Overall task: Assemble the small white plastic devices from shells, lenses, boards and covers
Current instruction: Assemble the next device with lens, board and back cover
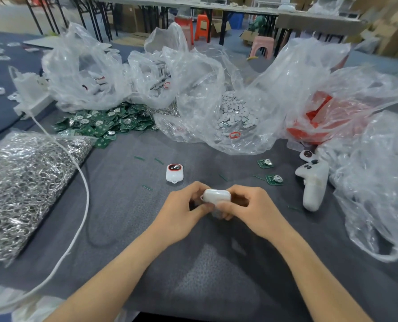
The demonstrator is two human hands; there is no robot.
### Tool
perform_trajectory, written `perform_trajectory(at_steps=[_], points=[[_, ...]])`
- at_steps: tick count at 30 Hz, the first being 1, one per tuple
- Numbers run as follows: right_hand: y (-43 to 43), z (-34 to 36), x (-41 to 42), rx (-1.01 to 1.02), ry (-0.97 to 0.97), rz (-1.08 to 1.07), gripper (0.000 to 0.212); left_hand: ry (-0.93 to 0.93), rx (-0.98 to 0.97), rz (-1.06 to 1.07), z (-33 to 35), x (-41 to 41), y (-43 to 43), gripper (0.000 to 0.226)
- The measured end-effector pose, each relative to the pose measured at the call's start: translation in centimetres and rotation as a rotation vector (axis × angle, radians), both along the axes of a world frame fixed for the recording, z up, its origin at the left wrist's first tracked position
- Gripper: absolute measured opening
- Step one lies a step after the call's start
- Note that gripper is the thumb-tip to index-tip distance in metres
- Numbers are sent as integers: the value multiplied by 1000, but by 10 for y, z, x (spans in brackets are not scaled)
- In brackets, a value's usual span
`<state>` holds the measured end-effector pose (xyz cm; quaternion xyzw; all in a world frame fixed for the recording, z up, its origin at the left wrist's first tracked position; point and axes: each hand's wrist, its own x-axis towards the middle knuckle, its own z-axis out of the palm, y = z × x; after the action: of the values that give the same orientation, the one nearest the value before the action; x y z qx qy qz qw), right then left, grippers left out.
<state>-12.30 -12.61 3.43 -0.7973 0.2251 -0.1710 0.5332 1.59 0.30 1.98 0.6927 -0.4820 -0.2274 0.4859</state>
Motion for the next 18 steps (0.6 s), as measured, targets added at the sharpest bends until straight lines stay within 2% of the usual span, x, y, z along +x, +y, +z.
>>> perform_trajectory(at_steps=[5,8,10,14,18], points=[[-3,0,10,24,-141,-98,6,132,-45,-4,4,2,-18,21],[-6,-4,9,62,-180,-144,8,197,-107,-14,0,-1,-27,4],[-7,-8,6,74,-169,-125,6,249,-155,-15,-1,-5,-30,17],[-3,-10,7,153,-148,-68,3,256,-155,-29,-5,-3,-30,14],[2,-11,11,273,-210,-112,11,284,-196,-27,-5,-1,-30,19]])
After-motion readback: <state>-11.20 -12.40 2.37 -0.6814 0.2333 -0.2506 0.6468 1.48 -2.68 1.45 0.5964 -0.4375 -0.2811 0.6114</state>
